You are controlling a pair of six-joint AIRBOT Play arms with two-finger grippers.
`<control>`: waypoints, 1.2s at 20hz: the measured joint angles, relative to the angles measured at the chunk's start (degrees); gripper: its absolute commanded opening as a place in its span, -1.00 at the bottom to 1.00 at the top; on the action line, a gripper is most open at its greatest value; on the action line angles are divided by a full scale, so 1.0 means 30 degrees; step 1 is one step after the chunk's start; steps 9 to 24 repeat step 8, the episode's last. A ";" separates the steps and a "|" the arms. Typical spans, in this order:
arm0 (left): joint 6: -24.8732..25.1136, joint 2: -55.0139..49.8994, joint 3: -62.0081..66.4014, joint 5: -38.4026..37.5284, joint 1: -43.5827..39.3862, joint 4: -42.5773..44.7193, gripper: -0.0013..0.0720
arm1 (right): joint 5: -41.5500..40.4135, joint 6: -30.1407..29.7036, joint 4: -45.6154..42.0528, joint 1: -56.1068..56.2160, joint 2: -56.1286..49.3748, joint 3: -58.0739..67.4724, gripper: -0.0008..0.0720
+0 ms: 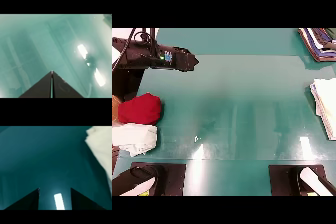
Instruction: Fold the shirts.
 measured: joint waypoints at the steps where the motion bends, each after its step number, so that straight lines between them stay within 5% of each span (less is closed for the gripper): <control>1: 0.0000 0.0000 0.0000 0.0000 0.0000 -0.0007 -0.89 | -0.0219 0.0000 0.0036 0.1275 0.0051 0.0000 0.07; 3: 0.0000 0.0000 0.0000 0.0007 0.0000 -0.0007 -0.89 | -0.0517 0.0000 0.0087 0.3468 0.0131 -0.0015 -0.93; 8: -0.0007 0.0000 0.0000 0.0015 0.0000 -0.0007 -0.89 | -0.0903 0.0000 0.0153 0.6645 0.0189 -0.0015 -0.93; 24: -0.0007 0.0000 0.0000 0.0015 0.0000 -0.0007 -0.89 | -0.0903 0.0000 0.0153 0.6645 0.0189 -0.0015 -0.93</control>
